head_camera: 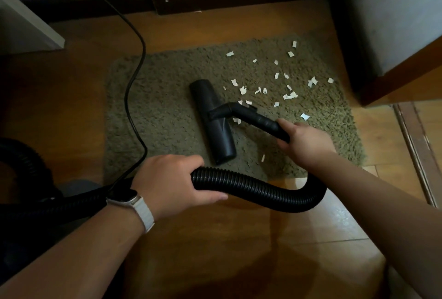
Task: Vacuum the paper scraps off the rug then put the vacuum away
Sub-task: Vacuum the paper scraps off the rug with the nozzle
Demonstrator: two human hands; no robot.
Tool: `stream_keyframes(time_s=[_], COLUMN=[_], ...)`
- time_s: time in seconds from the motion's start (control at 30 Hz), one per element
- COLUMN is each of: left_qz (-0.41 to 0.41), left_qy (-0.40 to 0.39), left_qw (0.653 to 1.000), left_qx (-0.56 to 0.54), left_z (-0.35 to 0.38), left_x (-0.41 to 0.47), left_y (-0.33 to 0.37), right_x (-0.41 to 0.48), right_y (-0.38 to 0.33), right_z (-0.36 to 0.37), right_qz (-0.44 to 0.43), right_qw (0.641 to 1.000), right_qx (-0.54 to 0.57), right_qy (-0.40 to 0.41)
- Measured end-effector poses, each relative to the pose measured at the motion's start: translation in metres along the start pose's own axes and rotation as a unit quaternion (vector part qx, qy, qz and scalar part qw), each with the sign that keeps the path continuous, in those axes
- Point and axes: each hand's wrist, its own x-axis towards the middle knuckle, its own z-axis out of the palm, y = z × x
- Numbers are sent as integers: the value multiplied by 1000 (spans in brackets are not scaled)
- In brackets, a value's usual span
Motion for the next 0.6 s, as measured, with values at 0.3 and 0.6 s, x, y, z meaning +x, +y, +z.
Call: stream_keyframes(time_s=[0.3,0.6], left_qz=[21,33], left_qy=[3,0], left_qw=[1000,999], left_qx=[-6,-6], left_z=[4,9], left_x=[4,2], left_y=[2,1], right_x=[-6,-20], right_y=[42,36], right_z=[-9,11], right_qz=[106,139], right_qw=[994,987], right_qx=[35,69], right_qy=[18,43])
